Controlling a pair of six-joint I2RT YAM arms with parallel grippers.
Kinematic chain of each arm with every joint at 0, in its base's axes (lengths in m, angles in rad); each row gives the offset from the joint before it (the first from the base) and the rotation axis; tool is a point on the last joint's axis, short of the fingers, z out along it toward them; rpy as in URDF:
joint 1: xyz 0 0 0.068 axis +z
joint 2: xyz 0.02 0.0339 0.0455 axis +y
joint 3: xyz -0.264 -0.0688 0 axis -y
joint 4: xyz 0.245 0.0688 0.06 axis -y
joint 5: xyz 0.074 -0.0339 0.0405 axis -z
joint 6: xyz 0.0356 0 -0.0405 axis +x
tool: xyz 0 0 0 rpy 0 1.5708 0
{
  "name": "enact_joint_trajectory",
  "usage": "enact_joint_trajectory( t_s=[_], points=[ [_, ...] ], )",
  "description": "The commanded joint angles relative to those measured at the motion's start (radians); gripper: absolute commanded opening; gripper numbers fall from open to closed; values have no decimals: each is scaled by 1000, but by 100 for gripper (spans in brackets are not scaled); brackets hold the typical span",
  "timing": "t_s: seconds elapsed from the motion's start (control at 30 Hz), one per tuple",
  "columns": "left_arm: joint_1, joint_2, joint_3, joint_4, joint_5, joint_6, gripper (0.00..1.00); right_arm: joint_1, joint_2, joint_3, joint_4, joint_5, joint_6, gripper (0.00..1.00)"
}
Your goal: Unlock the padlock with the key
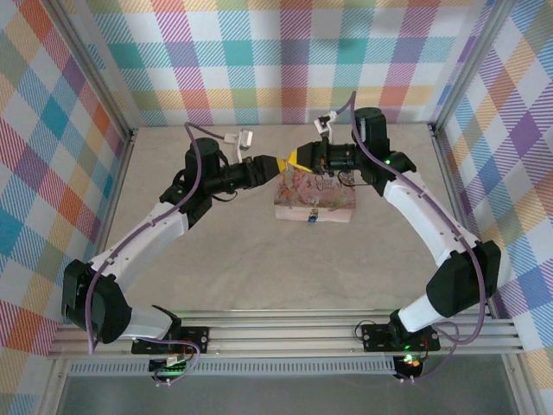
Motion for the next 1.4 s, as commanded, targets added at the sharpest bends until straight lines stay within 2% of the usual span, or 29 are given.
enact_joint_trajectory(
  t_s=[0.0,0.2,0.4,0.8,1.03,1.37],
  points=[
    [-11,4,20,-5,11,-7,46,7,-26,36,-95,-6,-99,0],
    [-14,15,26,8,35,-18,47,10,-25,87,-206,3,-178,0],
    [-40,42,55,1,105,-1,47,10,-30,80,-208,22,-164,0],
    [-56,47,60,-5,112,4,47,13,-39,73,-233,45,-173,0],
    [-56,34,46,19,90,-12,48,12,-57,63,-286,126,-195,0],
    [-56,18,2,3,-29,-63,49,16,-69,64,-332,185,-233,0]
  ],
)
